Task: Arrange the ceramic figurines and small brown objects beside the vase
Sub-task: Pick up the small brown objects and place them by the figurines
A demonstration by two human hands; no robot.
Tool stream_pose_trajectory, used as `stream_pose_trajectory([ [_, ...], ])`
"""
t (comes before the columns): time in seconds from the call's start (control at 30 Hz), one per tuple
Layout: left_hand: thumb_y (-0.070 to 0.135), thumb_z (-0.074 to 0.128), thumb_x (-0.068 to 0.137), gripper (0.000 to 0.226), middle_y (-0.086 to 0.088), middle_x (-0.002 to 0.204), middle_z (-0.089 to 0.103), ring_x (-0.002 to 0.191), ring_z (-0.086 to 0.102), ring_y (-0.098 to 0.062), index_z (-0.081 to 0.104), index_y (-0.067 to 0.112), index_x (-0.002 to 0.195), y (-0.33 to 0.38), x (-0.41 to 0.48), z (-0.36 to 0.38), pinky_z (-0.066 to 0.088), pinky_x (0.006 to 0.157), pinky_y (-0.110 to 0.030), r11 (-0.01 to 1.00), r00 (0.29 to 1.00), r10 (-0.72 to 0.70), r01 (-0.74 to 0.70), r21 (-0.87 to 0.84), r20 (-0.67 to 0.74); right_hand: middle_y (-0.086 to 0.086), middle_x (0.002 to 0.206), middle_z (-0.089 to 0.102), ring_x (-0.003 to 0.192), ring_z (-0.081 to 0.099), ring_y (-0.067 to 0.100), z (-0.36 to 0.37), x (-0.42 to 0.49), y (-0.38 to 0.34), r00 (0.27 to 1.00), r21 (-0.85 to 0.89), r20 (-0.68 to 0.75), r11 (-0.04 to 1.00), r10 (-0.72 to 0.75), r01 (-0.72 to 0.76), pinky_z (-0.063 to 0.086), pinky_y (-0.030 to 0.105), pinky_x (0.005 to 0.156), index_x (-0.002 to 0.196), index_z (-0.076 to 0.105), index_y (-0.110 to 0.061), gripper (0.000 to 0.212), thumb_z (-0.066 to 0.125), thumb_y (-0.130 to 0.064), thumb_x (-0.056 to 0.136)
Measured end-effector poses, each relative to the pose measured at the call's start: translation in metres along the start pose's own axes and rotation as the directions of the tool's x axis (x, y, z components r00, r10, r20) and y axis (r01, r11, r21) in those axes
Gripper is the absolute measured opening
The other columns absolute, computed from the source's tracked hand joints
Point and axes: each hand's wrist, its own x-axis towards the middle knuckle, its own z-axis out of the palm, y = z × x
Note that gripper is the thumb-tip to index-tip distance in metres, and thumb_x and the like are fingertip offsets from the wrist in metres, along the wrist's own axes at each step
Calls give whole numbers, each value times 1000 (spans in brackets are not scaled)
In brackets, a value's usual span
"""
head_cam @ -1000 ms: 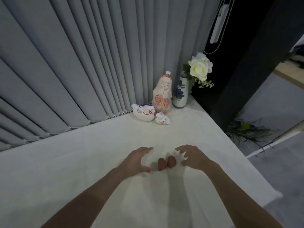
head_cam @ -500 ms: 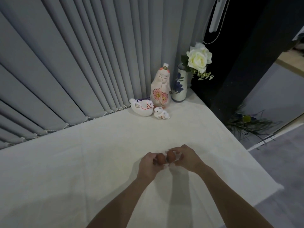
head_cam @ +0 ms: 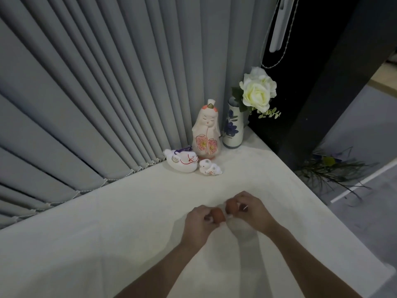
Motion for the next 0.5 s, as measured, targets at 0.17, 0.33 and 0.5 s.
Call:
stream_pose_trajectory([
  [0.17, 8, 77, 69, 11, -17, 83, 72, 80, 65, -27, 72, 4, 77, 43, 68, 0, 54, 77, -44, 984, 986, 168, -167, 53, -12, 4, 85, 54, 73, 56, 17, -34, 51, -2, 984, 68, -157, 995, 79, -69, 42, 2, 60, 76, 64, -7, 21, 74, 9, 68],
  [0.33, -2, 68, 69, 6, -21, 77, 70, 69, 58, -24, 69, 3, 71, 71, 131, 12, 53, 70, -41, 972, 975, 218, -213, 104, -37, -4, 82, 50, 68, 52, 18, -58, 93, 7, 941, 83, -283, 982, 185, -168, 40, 11, 60, 69, 60, -21, 27, 74, 1, 72],
  [0.5, -3, 56, 79, 25, -15, 95, 73, 89, 64, -29, 72, 8, 95, 72, 178, 31, 52, 81, -40, 963, 994, 104, -90, 256, -42, 1, 82, 55, 72, 50, 15, -73, 121, 20, 951, -44, -232, 974, 206, -222, 36, 15, 59, 60, 51, -37, 37, 65, -12, 82],
])
